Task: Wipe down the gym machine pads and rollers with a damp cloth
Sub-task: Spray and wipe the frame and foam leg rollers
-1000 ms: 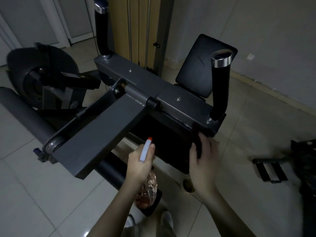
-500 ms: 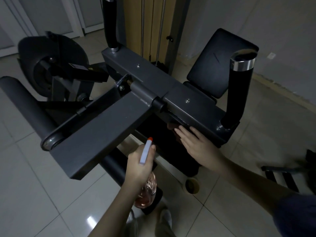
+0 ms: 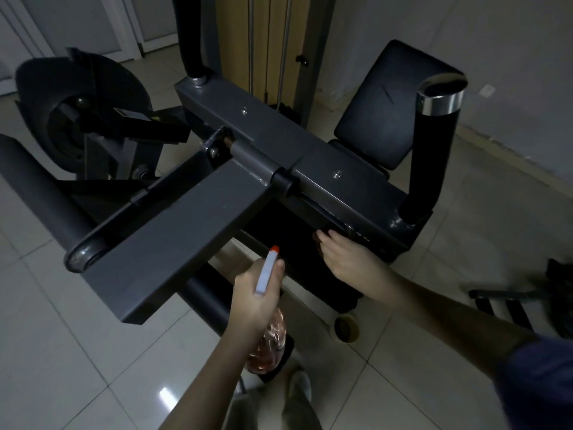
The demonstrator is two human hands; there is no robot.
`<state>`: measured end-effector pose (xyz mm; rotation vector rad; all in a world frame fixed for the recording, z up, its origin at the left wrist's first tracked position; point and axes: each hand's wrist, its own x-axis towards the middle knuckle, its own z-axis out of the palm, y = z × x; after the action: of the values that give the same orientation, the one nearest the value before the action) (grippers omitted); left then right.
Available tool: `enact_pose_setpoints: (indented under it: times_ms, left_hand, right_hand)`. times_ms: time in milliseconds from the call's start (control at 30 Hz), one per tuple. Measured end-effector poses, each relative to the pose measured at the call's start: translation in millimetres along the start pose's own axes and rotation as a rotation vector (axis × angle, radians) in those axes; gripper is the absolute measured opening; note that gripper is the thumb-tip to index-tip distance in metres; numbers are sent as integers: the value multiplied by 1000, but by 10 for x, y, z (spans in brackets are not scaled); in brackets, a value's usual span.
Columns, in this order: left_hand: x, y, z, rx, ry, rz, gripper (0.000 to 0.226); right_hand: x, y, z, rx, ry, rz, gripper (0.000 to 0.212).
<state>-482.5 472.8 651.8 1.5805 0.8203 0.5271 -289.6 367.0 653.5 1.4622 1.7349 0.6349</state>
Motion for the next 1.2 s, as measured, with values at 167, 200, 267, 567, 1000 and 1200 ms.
enact_pose_setpoints:
  times_ms: [167,200,267,567,1000,1200]
  left_hand:
    - [-18,22,-36,-4,-13,25,36]
    - [-25,32,-51,-7,-15,30,34]
    - [-41,36,-86,-20,-10,33,34]
    - [-101,-44,-144,-36,-24,-1,33]
    - [-71,-54,-158,-63,-32,-15,30]
    - [-100,-150,-189,-64,-2,-66,27]
  right_hand:
    - [-193,102,12,96,-38,-119,44]
    - [-214,130,-17,96,-27,-125,36]
    - [-213,178,-120,136,63,-129,12]
    - [327,451,-455,139,134,242,29]
    - [325,147,-333,-260,-163,193,56]
    - [553,111,-333,-331,-245,93,64]
